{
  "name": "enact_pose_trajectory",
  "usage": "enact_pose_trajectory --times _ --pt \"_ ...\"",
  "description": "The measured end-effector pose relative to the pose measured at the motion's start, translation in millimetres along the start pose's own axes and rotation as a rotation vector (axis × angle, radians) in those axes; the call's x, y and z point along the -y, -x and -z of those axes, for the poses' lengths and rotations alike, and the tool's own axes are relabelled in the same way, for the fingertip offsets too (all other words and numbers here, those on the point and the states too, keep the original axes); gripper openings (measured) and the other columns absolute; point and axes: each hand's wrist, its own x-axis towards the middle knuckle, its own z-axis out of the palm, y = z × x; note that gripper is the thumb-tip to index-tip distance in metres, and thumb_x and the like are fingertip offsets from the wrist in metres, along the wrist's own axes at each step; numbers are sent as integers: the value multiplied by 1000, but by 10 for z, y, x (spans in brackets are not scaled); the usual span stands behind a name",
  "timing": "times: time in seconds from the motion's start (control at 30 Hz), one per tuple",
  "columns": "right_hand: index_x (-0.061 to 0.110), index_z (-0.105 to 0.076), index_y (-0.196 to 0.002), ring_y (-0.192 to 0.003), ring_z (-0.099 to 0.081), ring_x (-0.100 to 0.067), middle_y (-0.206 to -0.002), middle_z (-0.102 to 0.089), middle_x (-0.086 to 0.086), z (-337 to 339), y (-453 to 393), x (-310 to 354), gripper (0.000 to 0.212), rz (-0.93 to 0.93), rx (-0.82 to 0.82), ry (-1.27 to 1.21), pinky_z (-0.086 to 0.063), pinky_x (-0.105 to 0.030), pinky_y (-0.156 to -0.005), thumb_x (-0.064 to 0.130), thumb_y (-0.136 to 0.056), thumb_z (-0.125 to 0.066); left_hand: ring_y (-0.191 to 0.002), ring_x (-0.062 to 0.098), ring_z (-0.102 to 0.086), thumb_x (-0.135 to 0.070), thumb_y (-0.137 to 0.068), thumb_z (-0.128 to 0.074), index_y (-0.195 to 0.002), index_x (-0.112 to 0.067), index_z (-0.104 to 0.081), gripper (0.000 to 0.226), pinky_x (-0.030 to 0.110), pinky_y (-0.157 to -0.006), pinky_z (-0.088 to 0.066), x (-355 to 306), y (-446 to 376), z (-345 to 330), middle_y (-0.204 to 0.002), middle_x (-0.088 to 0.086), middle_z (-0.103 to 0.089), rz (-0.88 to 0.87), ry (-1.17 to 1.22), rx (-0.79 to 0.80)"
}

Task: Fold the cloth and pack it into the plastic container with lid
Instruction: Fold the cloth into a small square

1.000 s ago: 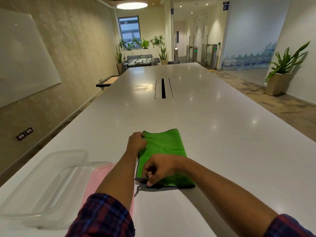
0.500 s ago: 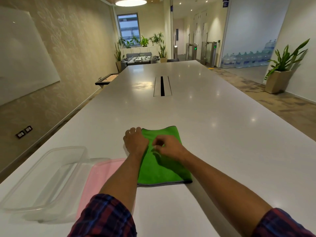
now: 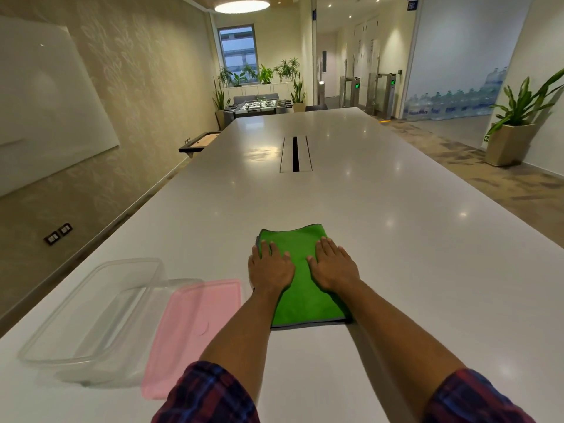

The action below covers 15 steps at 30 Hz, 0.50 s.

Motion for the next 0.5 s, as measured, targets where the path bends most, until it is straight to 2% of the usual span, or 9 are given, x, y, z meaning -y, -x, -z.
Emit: enact_pose_trajectory --times 0.17,0.33,0.5 --pt "8 -6 -161 -157 0 -20 -170 -2 -9 87 31 -229 67 -10 24 84 -1 -41 -126 47 -107 -10 -155 31 -8 -48 -102 -20 -159 -10 -18 69 44 -125 -11 -174 46 -57 -168 11 -11 -49 6 -2" --pt "8 -6 -161 -157 -1 -20 -171 -2 -9 218 128 -598 67 -60 28 107 -2 -41 -127 47 -107 -9 -155 28 -11 -50 -101 -24 -160 -16 -20 68 44 -125 -12 -330 4 -86 -168 12 -10 -181 5 59" --pt "11 -5 -162 -157 -3 -18 -171 -2 -5 263 283 -931 65 -100 18 45 -3 -41 -127 47 -107 -11 -155 31 -5 -53 -101 -19 -161 -17 -11 71 47 -125 -5 -338 45 -171 -168 9 -9 -183 -64 53"
